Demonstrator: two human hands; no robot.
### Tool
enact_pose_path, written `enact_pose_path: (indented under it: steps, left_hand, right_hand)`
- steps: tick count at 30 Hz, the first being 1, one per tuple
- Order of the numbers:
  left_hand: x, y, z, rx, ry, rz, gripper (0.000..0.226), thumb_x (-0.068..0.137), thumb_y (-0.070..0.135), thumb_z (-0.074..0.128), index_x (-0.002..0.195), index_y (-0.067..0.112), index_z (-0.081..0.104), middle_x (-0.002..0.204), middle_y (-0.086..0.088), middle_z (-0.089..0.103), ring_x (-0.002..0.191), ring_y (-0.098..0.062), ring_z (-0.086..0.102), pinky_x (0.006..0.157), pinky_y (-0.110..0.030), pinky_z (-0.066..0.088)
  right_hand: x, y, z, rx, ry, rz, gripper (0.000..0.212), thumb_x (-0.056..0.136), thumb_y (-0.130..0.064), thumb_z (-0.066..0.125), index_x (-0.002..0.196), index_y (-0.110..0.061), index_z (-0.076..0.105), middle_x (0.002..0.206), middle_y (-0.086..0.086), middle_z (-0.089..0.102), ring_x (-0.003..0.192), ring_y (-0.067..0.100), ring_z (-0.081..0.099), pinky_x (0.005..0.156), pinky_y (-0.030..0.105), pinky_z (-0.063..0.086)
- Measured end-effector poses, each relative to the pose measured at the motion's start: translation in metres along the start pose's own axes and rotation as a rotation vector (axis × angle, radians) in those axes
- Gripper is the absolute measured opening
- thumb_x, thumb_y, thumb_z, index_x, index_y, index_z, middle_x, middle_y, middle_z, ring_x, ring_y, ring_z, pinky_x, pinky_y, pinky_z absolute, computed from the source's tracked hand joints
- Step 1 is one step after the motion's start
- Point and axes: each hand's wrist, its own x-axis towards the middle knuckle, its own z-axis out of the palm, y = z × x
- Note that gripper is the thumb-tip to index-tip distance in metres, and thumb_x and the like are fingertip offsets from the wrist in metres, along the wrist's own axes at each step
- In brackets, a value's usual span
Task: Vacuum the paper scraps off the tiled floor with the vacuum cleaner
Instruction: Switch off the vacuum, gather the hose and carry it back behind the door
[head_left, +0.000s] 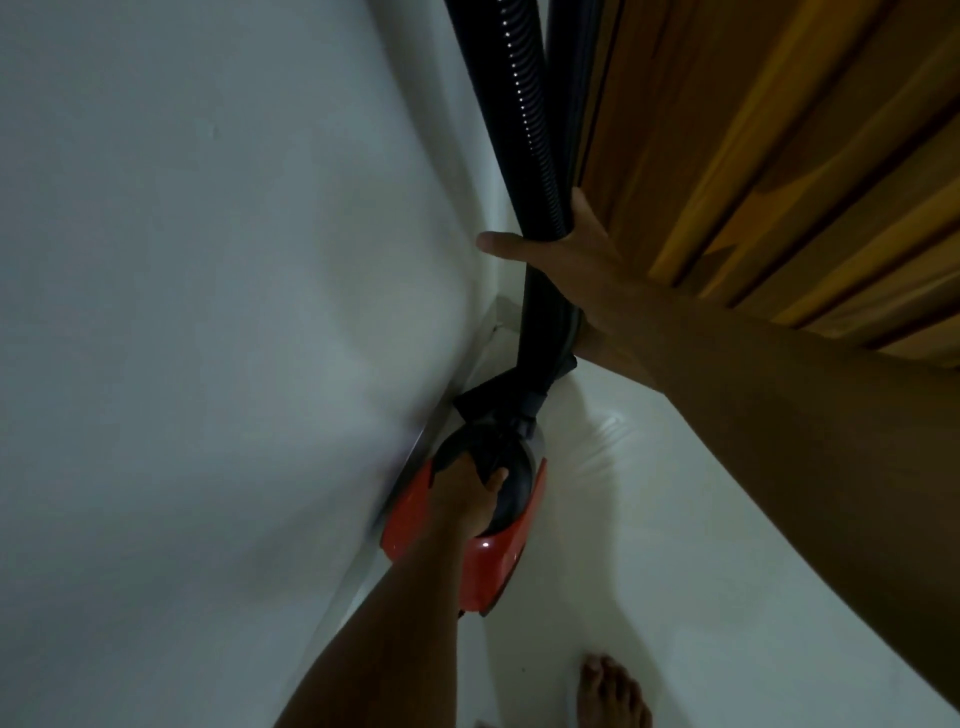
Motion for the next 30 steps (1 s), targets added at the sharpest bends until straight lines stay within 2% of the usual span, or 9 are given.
enact_pose_path:
  steps: [3,8,12,16,19,21,22,26,30]
  left_hand:
    - [0.001,-0.003,0.001,-0.015,-0.014,-0.011,0.059,0.101,0.050,0.045,0.141,0.006,0.047,0.126,-0.013,0.063,0.112,-0.026,0.062,0.078,-0.027,0.047]
    - [0.001,-0.003,0.001,-0.009,-0.014,-0.023,0.056,0.101,0.049,0.047,0.137,0.006,0.049,0.123,-0.013,0.064,0.094,-0.021,0.059,0.071,-0.024,0.040]
    - [0.001,-0.002,0.000,-0.035,-0.020,-0.028,0.056,0.101,0.047,0.048,0.138,0.006,0.048,0.126,-0.014,0.063,0.104,-0.024,0.061,0.061,-0.019,0.037]
    - [0.001,-0.001,-0.001,-0.072,-0.034,-0.042,0.057,0.101,0.047,0.048,0.142,0.007,0.044,0.127,-0.014,0.062,0.092,-0.019,0.056,0.064,-0.020,0.039]
    - [0.001,-0.001,0.000,-0.095,-0.021,-0.055,0.058,0.100,0.048,0.048,0.141,0.006,0.044,0.120,-0.014,0.064,0.085,-0.014,0.057,0.060,-0.019,0.042]
    - [-0.001,0.000,0.000,-0.125,-0.031,-0.073,0.057,0.100,0.048,0.050,0.138,0.007,0.047,0.111,-0.013,0.064,0.076,-0.010,0.055,0.055,-0.017,0.038]
    - [0.000,-0.001,0.000,-0.141,-0.042,-0.081,0.058,0.099,0.049,0.051,0.137,0.006,0.048,0.113,-0.013,0.064,0.078,-0.012,0.057,0.055,-0.016,0.038]
    - [0.002,-0.001,-0.008,-0.194,-0.087,-0.093,0.060,0.095,0.048,0.058,0.140,0.008,0.052,0.130,-0.013,0.062,0.116,-0.030,0.060,0.077,-0.028,0.042]
    - [0.010,0.001,-0.017,-0.160,-0.110,-0.031,0.050,0.095,0.042,0.060,0.137,0.015,0.055,0.128,-0.010,0.064,0.109,-0.026,0.060,0.079,-0.030,0.042]
  right_hand:
    - [-0.002,-0.005,-0.004,0.031,-0.045,0.022,0.095,0.068,-0.031,0.093,0.146,-0.021,0.040,0.131,-0.012,0.055,0.112,-0.007,0.050,0.091,0.016,0.046]
    - [-0.002,-0.005,-0.001,-0.016,-0.036,0.029,0.093,0.071,-0.030,0.091,0.145,-0.016,0.036,0.128,-0.008,0.053,0.108,-0.004,0.051,0.082,0.012,0.045]
    - [0.003,-0.005,0.000,-0.026,-0.098,0.051,0.108,0.067,-0.041,0.092,0.150,-0.016,0.027,0.134,-0.005,0.048,0.115,0.001,0.050,0.092,0.019,0.045]
    - [0.008,-0.005,-0.003,-0.037,-0.175,0.073,0.125,0.057,-0.051,0.092,0.155,-0.023,0.020,0.139,-0.009,0.046,0.119,-0.001,0.047,0.097,0.020,0.042]
    - [0.008,0.003,0.002,-0.247,-0.023,-0.008,0.140,0.040,-0.066,0.094,0.155,-0.024,0.024,0.144,-0.007,0.041,0.132,0.012,0.044,0.108,0.032,0.045]
    - [0.003,0.015,0.005,-0.422,0.096,-0.044,0.131,0.042,-0.066,0.093,0.151,-0.026,0.031,0.142,-0.004,0.038,0.133,0.018,0.041,0.110,0.039,0.045]
    - [-0.001,0.022,0.006,-0.495,0.138,-0.045,0.123,0.047,-0.062,0.093,0.149,-0.027,0.034,0.140,0.000,0.038,0.131,0.021,0.041,0.110,0.042,0.045]
    - [-0.008,0.036,0.009,-0.627,0.205,-0.045,0.111,0.060,-0.051,0.091,0.151,-0.028,0.031,0.136,0.009,0.038,0.124,0.028,0.047,0.104,0.045,0.049]
    - [-0.008,0.040,0.013,-0.615,0.199,-0.066,0.116,0.064,-0.044,0.092,0.156,-0.025,0.024,0.137,0.009,0.043,0.124,0.025,0.047,0.100,0.039,0.047]
